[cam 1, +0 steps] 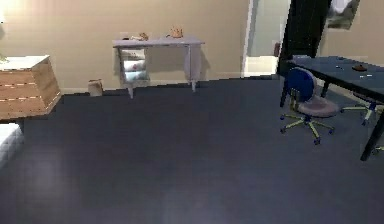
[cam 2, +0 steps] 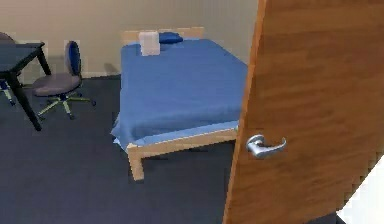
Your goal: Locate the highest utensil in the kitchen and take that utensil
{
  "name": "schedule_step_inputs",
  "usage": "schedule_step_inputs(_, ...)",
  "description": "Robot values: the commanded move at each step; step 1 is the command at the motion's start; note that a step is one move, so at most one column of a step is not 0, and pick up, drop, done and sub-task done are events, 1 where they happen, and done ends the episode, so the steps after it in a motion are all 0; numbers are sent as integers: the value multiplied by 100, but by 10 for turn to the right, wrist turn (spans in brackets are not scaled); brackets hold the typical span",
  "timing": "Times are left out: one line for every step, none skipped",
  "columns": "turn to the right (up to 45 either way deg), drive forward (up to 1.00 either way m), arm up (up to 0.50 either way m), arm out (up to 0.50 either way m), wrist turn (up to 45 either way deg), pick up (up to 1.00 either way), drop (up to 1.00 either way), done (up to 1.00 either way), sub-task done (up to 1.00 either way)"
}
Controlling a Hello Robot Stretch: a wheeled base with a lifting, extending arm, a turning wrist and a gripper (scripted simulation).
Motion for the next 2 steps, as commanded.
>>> schedule_step_inputs(120,0,0,0,0,0,0,0,0)
schedule_step_inputs(0,100,0,0,0,0,0,0,0)
